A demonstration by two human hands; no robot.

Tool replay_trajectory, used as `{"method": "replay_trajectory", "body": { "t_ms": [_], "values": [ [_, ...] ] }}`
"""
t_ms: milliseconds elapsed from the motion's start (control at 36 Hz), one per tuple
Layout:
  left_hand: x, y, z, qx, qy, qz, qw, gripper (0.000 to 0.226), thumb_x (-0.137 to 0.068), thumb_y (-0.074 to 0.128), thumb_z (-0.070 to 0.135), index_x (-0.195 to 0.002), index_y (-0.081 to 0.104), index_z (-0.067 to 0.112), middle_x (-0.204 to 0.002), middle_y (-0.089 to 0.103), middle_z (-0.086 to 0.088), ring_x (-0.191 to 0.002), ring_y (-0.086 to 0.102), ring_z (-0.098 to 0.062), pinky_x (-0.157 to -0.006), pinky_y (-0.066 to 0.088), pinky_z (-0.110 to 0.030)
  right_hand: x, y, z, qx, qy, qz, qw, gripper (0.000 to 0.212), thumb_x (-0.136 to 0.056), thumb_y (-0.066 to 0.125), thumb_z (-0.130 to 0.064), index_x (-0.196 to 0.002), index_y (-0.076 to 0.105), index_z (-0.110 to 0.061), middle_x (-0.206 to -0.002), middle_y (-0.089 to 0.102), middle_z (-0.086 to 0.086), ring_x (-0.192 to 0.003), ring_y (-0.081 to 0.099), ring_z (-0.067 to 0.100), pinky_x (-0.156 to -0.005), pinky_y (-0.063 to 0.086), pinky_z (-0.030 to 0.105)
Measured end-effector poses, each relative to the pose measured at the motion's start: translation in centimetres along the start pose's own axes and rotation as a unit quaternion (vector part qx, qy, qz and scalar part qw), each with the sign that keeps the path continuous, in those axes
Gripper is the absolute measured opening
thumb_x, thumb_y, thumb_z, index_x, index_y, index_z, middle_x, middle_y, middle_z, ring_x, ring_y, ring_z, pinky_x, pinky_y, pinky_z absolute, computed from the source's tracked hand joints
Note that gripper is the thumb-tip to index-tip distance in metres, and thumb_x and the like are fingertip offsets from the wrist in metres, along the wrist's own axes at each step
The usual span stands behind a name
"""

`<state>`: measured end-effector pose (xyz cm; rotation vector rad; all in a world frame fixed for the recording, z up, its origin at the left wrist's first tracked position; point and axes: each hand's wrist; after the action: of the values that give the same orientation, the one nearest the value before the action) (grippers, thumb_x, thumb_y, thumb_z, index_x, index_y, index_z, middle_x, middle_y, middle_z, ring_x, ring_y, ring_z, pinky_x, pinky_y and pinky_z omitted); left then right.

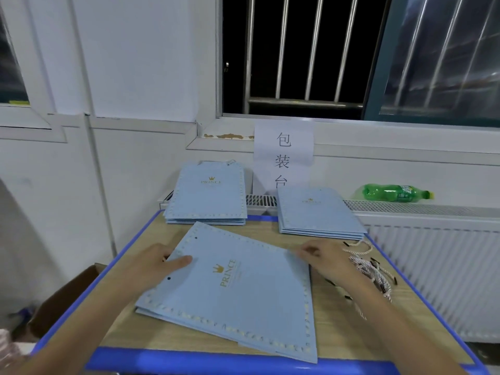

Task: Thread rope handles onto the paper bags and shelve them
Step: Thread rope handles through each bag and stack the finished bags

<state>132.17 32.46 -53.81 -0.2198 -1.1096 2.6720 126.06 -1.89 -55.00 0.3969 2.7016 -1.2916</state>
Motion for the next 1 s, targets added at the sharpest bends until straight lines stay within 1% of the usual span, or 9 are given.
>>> {"method": "replay_trajectory", "body": {
  "t_ms": [83,167,306,389,472,556,639,833,1000],
  "values": [
    [0.4,0.1,-0.6,0.007,-0.029,0.005,1.0,0.031,-0.085,0.062,0.048,-0.08,0.065,0.018,-0.075,0.066,-0.008,-0.068,0.064,-0.024,-0.062,0.045,-0.036,-0.4,-1.3,0.3,-0.009,0.024,0.052,0.998,0.024,-0.095,0.052,-0.019,-0.08,0.065,-0.006,-0.069,0.063,0.004,-0.064,0.058,0.023,-0.057,0.037,0.023],
    [0.6,0.4,-0.9,0.018,-0.034,0.021,0.999,0.018,-0.089,0.063,0.034,-0.08,0.058,0.019,-0.076,0.061,-0.002,-0.069,0.061,-0.021,-0.059,0.041,-0.031,-0.4,-3.4,0.5,-0.05,0.048,0.081,0.994,0.02,-0.097,0.05,-0.015,-0.084,0.065,-0.017,-0.072,0.064,-0.003,-0.064,0.058,0.012,-0.055,0.039,0.021],
    [0.4,0.8,-1.1,0.13,-0.067,0.027,0.989,0.026,-0.088,0.066,0.021,-0.11,0.055,0.015,-0.104,0.063,0.003,-0.091,0.062,-0.018,-0.063,0.046,-0.03,0.5,-4.9,0.9,0.04,0.039,-0.004,0.998,0.006,-0.087,0.066,-0.027,-0.084,0.065,-0.022,-0.077,0.062,-0.012,-0.072,0.056,0.007,-0.061,0.041,0.018],
    [0.3,1.5,-0.3,0.179,-0.075,0.036,0.98,0.028,-0.088,0.066,0.015,-0.111,0.051,0.015,-0.099,0.061,0.003,-0.086,0.061,-0.015,-0.061,0.045,-0.029,0.4,-4.7,1.1,0.154,0.013,-0.04,0.987,0.012,-0.086,0.066,-0.03,-0.09,0.067,-0.02,-0.074,0.057,-0.011,-0.065,0.048,-0.001,-0.057,0.037,0.012],
    [0.1,1.9,0.5,0.222,-0.079,0.039,0.971,0.027,-0.083,0.07,0.009,-0.103,0.052,0.012,-0.099,0.062,-0.005,-0.081,0.062,-0.019,-0.06,0.045,-0.031,0.0,-4.1,1.6,0.203,-0.016,-0.08,0.976,0.017,-0.087,0.057,-0.011,-0.098,0.071,-0.011,-0.08,0.06,-0.003,-0.07,0.05,0.006,-0.058,0.036,0.012],
    [-0.2,2.3,1.3,0.215,-0.079,0.026,0.973,0.021,-0.079,0.07,0.018,-0.091,0.053,0.017,-0.093,0.062,-0.006,-0.081,0.062,-0.022,-0.063,0.045,-0.031,-0.4,-3.6,2.2,0.232,-0.009,-0.101,0.967,0.021,-0.085,0.058,-0.009,-0.09,0.069,-0.025,-0.079,0.057,-0.011,-0.074,0.051,0.006,-0.06,0.036,0.013],
    [-0.6,2.4,2.0,0.215,-0.096,-0.004,0.972,0.029,-0.083,0.065,0.036,-0.104,0.059,0.017,-0.104,0.064,-0.001,-0.092,0.062,-0.02,-0.075,0.047,-0.032,-0.7,-4.2,1.6,0.269,-0.004,-0.043,0.962,0.008,-0.086,0.063,-0.021,-0.081,0.068,-0.025,-0.085,0.064,-0.008,-0.077,0.058,0.009,-0.07,0.05,0.026],
    [-1.3,3.2,2.8,0.222,-0.082,-0.046,0.97,0.024,-0.092,0.059,0.029,-0.113,0.064,0.019,-0.109,0.067,0.001,-0.099,0.064,-0.018,-0.085,0.049,-0.033,-0.5,-7.4,-1.5,0.009,-0.029,0.095,0.995,0.008,-0.093,0.057,-0.017,-0.087,0.061,-0.021,-0.065,0.068,-0.003,-0.051,0.054,0.016,-0.051,0.044,0.022],
    [-1.1,3.5,2.8,0.248,-0.053,-0.044,0.966,0.022,-0.093,0.058,0.022,-0.115,0.062,0.019,-0.105,0.07,0.003,-0.09,0.068,-0.014,-0.068,0.05,-0.025,-0.8,-9.8,-6.3,-0.191,-0.101,0.113,0.97,0.009,-0.093,0.057,-0.013,-0.085,0.058,-0.019,-0.079,0.073,-0.008,-0.077,0.071,0.009,-0.064,0.051,0.023]
  ]
}}
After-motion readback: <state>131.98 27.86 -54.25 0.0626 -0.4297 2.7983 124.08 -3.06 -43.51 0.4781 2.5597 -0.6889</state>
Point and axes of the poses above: each hand's wrist, its own x-axis away from the middle knuckle, its own y-axis out of the palm, z = x × y
